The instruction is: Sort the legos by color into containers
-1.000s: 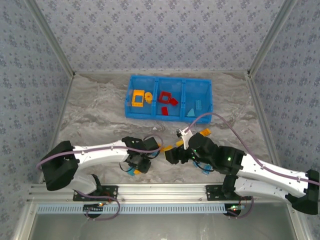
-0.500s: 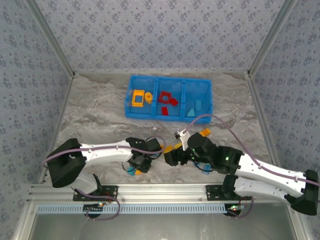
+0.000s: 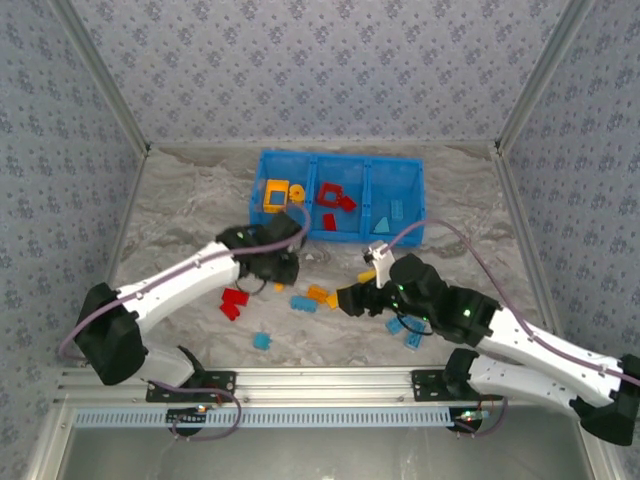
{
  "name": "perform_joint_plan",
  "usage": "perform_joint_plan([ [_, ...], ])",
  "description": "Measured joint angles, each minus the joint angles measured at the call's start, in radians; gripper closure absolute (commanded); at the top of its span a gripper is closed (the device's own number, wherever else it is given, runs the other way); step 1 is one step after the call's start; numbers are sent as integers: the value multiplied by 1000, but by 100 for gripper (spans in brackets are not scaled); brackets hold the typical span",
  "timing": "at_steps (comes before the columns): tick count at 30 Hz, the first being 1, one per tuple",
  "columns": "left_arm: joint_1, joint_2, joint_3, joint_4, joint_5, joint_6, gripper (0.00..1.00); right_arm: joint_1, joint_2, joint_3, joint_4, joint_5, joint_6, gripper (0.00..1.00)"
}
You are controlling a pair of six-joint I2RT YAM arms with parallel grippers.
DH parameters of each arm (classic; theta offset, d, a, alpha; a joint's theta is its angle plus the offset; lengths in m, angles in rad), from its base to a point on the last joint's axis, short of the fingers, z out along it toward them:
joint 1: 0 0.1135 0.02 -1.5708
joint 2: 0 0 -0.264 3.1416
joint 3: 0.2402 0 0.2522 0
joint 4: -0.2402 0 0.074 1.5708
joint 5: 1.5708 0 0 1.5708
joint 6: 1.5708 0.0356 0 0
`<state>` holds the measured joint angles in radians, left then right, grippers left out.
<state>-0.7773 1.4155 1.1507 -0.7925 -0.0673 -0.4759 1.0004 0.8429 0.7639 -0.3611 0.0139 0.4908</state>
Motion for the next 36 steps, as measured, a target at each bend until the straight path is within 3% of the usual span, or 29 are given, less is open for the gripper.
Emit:
perform_joint_plan([
  [5,204,126,216,25,50,83,78,-18,221,148,71,3,-65,26],
  [11,343,403,415,77,145,125,78,-32,401,285,132,56,-104,27],
  [16,360,600,566,85,190,135,77,-52,443,294,151,73,-105,27],
  [22,360,725,663,88,232,130,73,-52,446,294,164,76,-103,27],
  [31,369,765,678,83,243,104,45,-54,462,293,188,72,-96,27],
  [36,371,751,676,80,240,99,45,-54,465,293,186,72,-96,28],
])
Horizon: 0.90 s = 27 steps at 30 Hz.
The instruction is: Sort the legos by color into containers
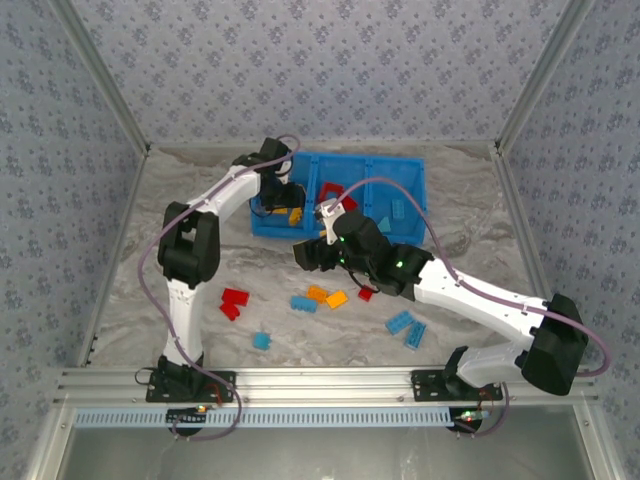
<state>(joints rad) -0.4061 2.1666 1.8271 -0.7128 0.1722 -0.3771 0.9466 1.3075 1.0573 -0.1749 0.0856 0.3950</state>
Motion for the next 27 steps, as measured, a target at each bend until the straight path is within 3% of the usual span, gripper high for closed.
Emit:
perform_joint_plan([
  [5,0,-132,-51,3,-23,-9,45,0,-10,-1,-18,17,0,30],
  [16,-27,-658,-327,17,-73,-28,39,-1,-119,-25,-143,132,29,32],
  [20,-143,-839,-446,22,-69,-28,37,-11,-146,-25,-248,199,75,32],
  [27,-487,-1102,-702,60,-145,-75,37,1,-145,-49,-376,214,141,30],
])
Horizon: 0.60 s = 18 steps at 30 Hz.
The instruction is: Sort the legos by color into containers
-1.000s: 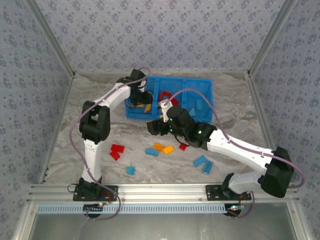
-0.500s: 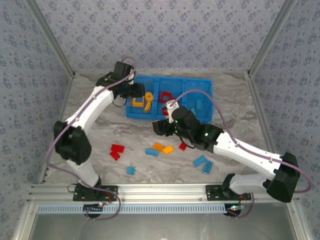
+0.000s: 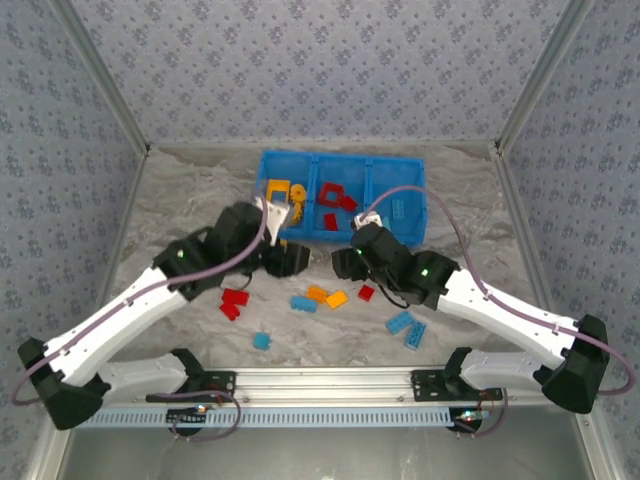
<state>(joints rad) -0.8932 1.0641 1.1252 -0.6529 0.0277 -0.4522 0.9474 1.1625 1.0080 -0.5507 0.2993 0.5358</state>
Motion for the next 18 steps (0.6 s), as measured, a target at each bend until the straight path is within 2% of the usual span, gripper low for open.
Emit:
perform_joint_plan([
  [3,-125,-90,-113,-4,-98,-67,38,51,29,-29,-6,-39,-14,28],
  [6,-206,-195,-192,-57,-236,-164,38,108,93,-49,24,-137,-74,28],
  [11,-233,-423,-269,-155,-399,-330,36,141,273,8,42,-267,-227,28],
  [14,-233,-532,-277,-228,-439,-410,37,142,427,140,6,-290,-330,30],
  [18,-233,-586,-277,-318,-471,-481,37,158,570,283,-17,-304,-433,30],
])
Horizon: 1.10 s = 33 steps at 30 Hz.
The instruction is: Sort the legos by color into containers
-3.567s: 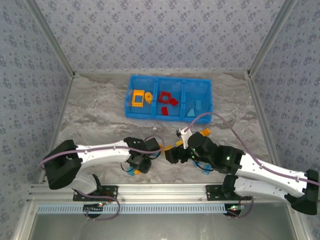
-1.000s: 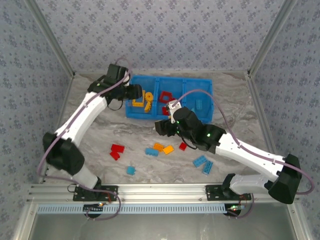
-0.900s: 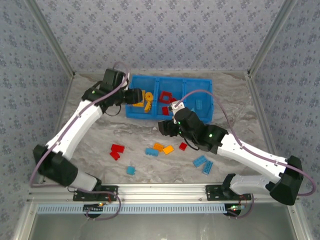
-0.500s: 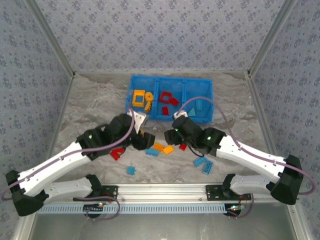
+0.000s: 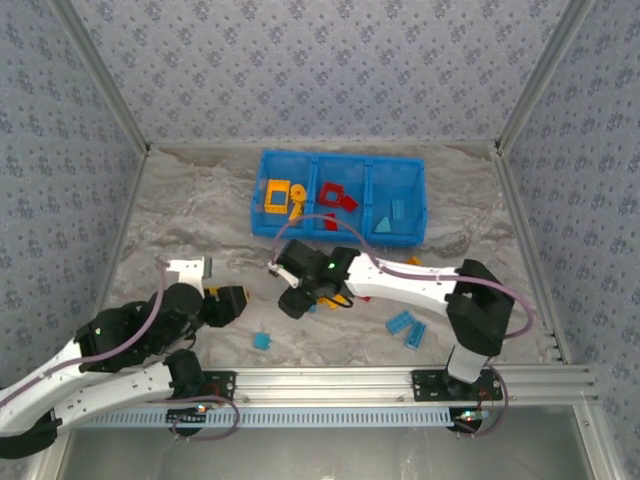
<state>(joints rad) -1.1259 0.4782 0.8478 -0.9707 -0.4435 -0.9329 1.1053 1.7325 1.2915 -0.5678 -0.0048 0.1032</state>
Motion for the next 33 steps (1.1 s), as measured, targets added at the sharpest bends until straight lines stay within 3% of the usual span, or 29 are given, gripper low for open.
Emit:
perform_joint_plan([
  [11,0,-74,72,-135,-124,-73,36,205,163,90,12,-78,-68,22],
  [20,0,-101,74,-158,-150,-76,35,234,299,174,19,-39,-62,24],
  [24,0,-103,74,-159,-150,-76,35,232,330,203,19,-37,-55,32],
  [33,0,-104,74,-160,-150,-76,35,228,368,225,25,-37,-28,60],
])
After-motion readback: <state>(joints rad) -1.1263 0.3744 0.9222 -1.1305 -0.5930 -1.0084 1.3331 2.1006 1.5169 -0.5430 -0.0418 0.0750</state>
